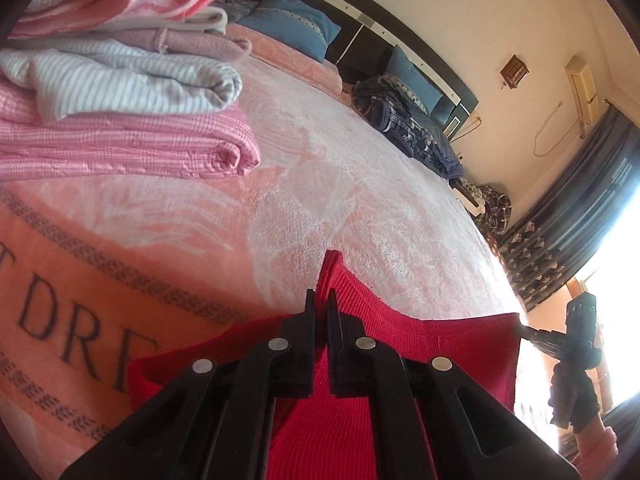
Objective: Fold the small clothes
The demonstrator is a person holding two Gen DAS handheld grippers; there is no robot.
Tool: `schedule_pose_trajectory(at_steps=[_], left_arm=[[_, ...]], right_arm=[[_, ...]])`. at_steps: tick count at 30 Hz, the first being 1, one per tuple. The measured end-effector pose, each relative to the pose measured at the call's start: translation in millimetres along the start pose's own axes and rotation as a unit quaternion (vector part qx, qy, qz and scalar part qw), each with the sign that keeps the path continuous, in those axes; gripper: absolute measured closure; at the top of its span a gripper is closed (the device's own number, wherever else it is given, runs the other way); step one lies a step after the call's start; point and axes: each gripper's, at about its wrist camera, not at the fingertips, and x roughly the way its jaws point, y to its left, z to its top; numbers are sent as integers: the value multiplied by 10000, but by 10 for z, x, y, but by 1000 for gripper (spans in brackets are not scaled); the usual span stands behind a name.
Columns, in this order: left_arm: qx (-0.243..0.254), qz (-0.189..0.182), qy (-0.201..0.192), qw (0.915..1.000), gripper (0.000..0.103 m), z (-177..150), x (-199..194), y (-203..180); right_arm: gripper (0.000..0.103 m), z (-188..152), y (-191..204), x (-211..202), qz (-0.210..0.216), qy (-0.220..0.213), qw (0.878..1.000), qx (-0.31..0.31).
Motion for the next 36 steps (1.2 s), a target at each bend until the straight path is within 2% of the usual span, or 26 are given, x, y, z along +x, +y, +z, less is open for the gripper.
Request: schedule_pose_trajectory(at_steps=[6, 9, 10, 11, 12, 14, 17, 21, 23, 26, 28, 31, 32, 34, 36], left_arm=[[91, 491, 438, 9978, 98, -113, 271, 133], [49, 620, 511, 9968, 94, -170, 283, 203], [2, 612, 474, 9970, 91, -175, 252, 220], [-38, 619, 435, 9971, 86, -171, 208, 229], [-54, 666, 388, 9970, 83, -165, 146, 232], [-90, 757, 215, 9969, 75, -142, -34, 237], [-94, 855, -12, 9963, 74, -145, -389, 199], [360, 974, 102, 9945, 68, -385, -816, -36], [429, 863, 245, 9950, 59, -594, -983, -140], [537, 900, 524, 9931, 52, -899, -1094, -299], [614, 801, 789, 9918, 49, -1090, -1054, -409], [604, 627, 999, 9912, 39, -1334, -979, -521], [640, 661, 1043, 9903, 39, -1387, -941, -549], [738, 843, 1105, 9875, 39, -1475, -872, -586], [753, 1018, 1182, 9849, 39, -1532, -818, -584]], right_arm=[[99, -135, -199, 397, -411, 373, 9983, 170], [94, -199, -191, 490, -599, 483, 9969, 131], [91, -201, -172, 467, -602, 455, 9971, 115], [81, -186, -157, 432, -611, 448, 9971, 119], [78, -177, -143, 361, -605, 388, 9973, 130], [77, -168, -103, 147, -414, 202, 9988, 139], [75, -273, -13, -185, -154, 226, 9996, -12], [68, -709, 114, -552, 128, 584, 9978, -292], [64, -1000, 128, -678, 233, 826, 9958, -305], [61, -1445, 129, -747, 344, 1170, 9918, -381], [61, -1667, 118, -711, 297, 1316, 9899, -434], [63, -1829, 83, -632, 361, 1415, 9886, -366], [76, -1851, 85, -618, 426, 1417, 9883, -372], [95, -1869, 118, -615, 525, 1482, 9865, -448], [99, -1868, 159, -667, 530, 1454, 9864, -562]])
